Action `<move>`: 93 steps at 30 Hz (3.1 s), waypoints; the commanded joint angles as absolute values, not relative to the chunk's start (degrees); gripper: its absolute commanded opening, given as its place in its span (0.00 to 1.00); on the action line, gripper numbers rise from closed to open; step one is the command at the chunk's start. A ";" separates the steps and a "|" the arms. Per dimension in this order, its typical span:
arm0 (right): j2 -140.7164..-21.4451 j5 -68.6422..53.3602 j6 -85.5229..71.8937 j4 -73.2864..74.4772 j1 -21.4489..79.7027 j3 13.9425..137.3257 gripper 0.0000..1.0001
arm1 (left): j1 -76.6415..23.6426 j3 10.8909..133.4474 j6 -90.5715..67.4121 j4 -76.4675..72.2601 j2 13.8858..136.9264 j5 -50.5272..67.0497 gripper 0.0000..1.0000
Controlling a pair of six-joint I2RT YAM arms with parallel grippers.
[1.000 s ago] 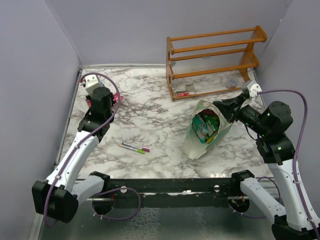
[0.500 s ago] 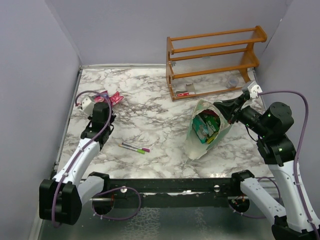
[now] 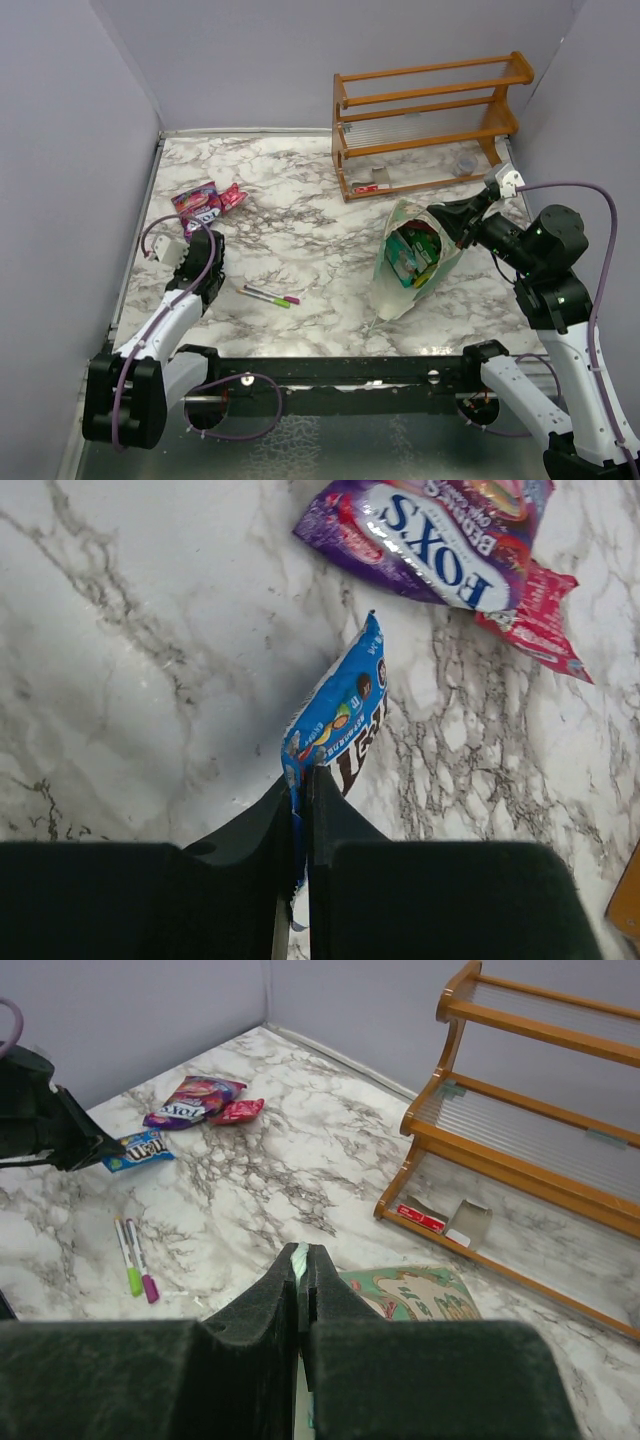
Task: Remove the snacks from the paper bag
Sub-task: Place the snack at the center of the board, then take out the snack from the paper bag.
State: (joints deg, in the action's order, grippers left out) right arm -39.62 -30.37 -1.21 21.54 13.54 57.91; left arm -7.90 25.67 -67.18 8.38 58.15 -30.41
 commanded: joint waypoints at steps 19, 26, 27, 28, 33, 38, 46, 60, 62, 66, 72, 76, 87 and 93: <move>-38.43 -32.27 -1.01 17.67 13.71 60.05 0.01 | -8.51 42.92 -70.55 26.18 56.06 -26.66 0.99; -38.27 -31.99 -0.89 17.69 13.71 60.06 0.01 | -8.70 43.22 -73.77 29.15 54.67 -23.33 0.99; -38.31 -32.04 -0.88 17.73 13.71 60.15 0.02 | -8.77 42.84 -71.81 27.03 54.47 -22.85 0.99; -38.40 -32.10 -0.89 17.71 13.71 60.20 0.02 | -8.83 42.24 -68.56 23.77 54.35 -21.31 0.98; -38.50 -32.51 -1.23 17.41 13.71 60.20 0.01 | -9.87 39.30 -55.92 6.06 53.63 -7.03 0.94; -38.37 -32.46 -1.41 17.09 13.71 60.21 0.02 | -17.55 36.15 -43.04 -13.00 50.54 1.42 0.90; -38.79 -32.24 -1.51 16.88 13.71 60.29 0.01 | -45.15 37.20 -12.49 -21.53 51.21 14.85 0.90; -38.45 -32.87 -1.91 17.41 13.71 60.76 0.01 | -76.29 57.62 54.55 6.22 77.58 -3.97 0.85; -38.29 -32.95 -2.23 17.38 13.71 60.66 0.02 | -76.14 60.43 59.24 6.75 81.56 -5.24 0.80; -38.14 -33.29 -2.46 17.30 13.71 60.71 0.01 | -73.55 67.62 63.22 11.37 89.65 -5.67 0.72; -37.96 -33.06 -1.96 18.01 13.71 61.26 0.01 | -71.02 71.04 65.16 10.95 94.55 -2.61 0.77; -37.97 -32.79 -1.92 17.80 13.71 61.09 0.01 | -70.96 73.78 64.57 12.15 97.59 -1.42 0.77; -38.06 -32.90 -2.04 17.58 13.71 61.35 0.01 | -69.56 80.59 65.83 13.91 105.06 -0.05 0.75; -38.17 -32.90 -2.02 17.65 13.71 61.53 0.01 | -68.20 82.00 66.33 14.84 107.74 -0.06 0.69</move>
